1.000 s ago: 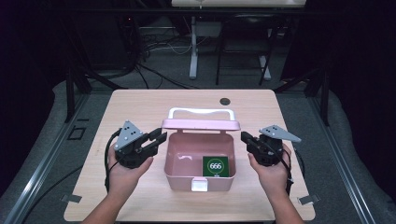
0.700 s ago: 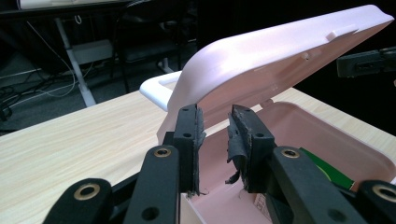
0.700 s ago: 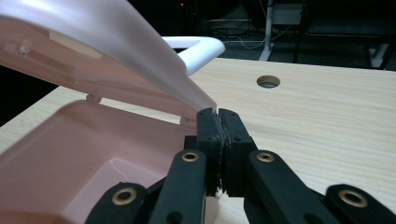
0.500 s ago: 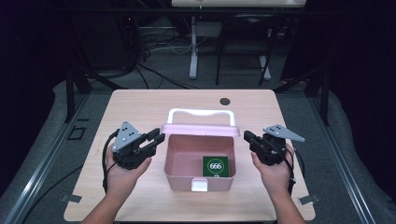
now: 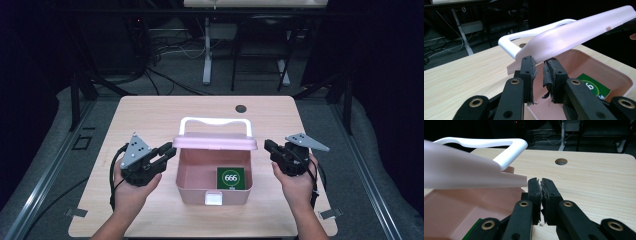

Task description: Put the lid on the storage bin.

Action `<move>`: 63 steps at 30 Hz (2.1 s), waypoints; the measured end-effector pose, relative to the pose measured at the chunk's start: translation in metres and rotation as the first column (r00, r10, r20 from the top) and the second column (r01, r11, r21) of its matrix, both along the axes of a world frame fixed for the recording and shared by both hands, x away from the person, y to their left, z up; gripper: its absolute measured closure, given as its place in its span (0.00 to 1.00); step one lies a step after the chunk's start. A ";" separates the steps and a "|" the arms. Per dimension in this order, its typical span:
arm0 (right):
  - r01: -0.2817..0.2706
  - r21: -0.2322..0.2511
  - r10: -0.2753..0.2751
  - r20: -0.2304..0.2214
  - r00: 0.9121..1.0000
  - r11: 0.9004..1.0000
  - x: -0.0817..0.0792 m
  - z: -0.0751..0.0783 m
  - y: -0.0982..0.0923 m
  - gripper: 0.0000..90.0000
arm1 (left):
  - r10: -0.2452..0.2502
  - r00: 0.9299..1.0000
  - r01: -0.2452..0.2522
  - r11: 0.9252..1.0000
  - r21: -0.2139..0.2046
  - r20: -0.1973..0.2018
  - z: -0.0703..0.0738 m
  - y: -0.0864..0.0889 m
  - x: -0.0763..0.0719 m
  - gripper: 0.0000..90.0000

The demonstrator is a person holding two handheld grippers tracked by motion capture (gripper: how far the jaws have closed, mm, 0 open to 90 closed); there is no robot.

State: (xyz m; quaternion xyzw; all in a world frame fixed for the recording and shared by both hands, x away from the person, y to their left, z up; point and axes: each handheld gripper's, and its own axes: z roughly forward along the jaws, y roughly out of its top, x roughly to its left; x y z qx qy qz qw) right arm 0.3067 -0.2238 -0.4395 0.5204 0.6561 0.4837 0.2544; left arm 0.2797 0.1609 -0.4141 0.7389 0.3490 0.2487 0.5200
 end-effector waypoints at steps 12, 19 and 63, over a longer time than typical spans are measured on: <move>0.008 0.002 -0.008 -0.012 1.000 1.000 0.001 -0.001 -0.004 0.95 | -0.013 1.000 0.013 1.000 0.003 -0.020 -0.011 0.002 -0.009 0.86; 0.014 0.008 -0.014 -0.007 1.000 1.000 0.002 -0.002 -0.005 0.94 | -0.025 0.999 0.025 1.000 0.002 -0.036 -0.020 0.005 -0.015 0.86; 0.013 0.016 -0.012 -0.028 1.000 1.000 0.004 -0.007 -0.006 0.91 | -0.062 0.988 0.072 0.995 0.065 -0.144 -0.064 0.012 -0.033 0.87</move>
